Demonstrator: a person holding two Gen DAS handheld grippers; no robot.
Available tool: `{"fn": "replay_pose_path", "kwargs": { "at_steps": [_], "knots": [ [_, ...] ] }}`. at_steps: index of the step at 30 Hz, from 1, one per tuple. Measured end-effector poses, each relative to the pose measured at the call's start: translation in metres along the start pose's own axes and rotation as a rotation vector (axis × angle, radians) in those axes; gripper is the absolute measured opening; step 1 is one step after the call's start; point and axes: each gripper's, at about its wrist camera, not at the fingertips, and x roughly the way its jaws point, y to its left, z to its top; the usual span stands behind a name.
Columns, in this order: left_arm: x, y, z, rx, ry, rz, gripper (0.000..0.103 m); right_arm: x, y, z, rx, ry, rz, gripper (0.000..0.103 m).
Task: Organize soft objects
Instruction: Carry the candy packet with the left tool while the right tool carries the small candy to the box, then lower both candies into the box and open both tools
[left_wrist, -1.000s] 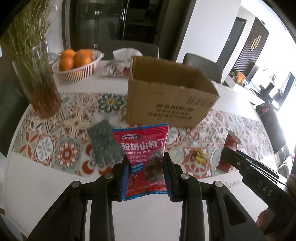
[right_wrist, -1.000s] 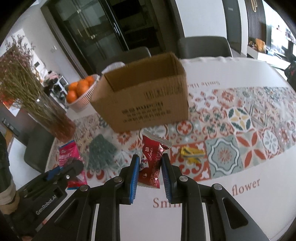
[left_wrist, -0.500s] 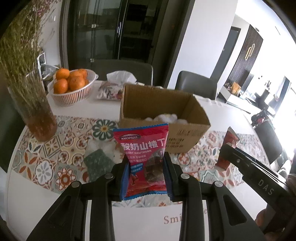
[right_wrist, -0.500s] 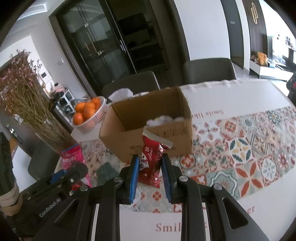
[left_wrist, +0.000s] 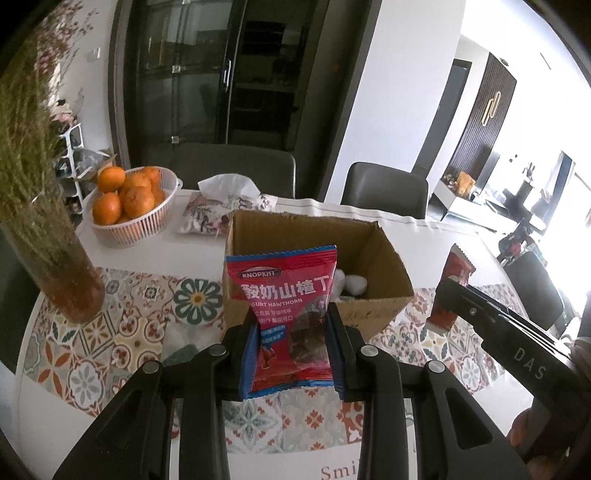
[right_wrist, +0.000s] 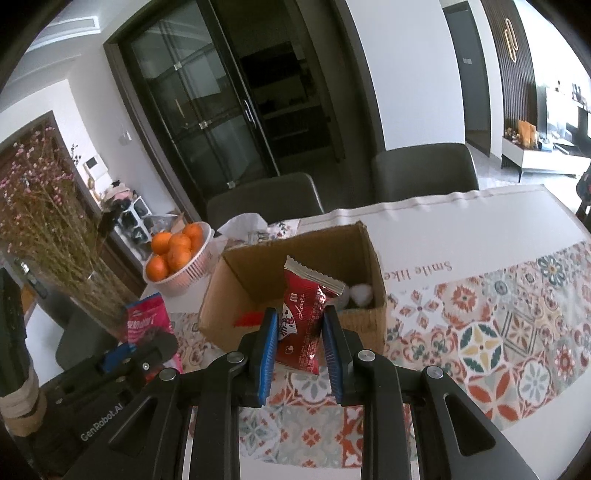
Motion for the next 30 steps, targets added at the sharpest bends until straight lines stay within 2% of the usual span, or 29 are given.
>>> {"fn": "replay_pose_path", "kwargs": {
  "at_steps": [5, 19, 30],
  "knots": [
    [0.012, 0.0, 0.018, 0.011, -0.002, -0.004, 0.032, 0.011, -0.001, 0.017, -0.005, -0.004, -0.003, 0.026],
    [0.056, 0.003, 0.055, 0.028, 0.059, -0.005, 0.032, 0.049, 0.003, 0.05, -0.051, 0.015, -0.02, 0.026],
    [0.087, -0.001, 0.074, 0.09, 0.104, 0.001, 0.032, 0.085, -0.003, 0.069, -0.059, 0.086, -0.007, 0.026]
  ]
}}
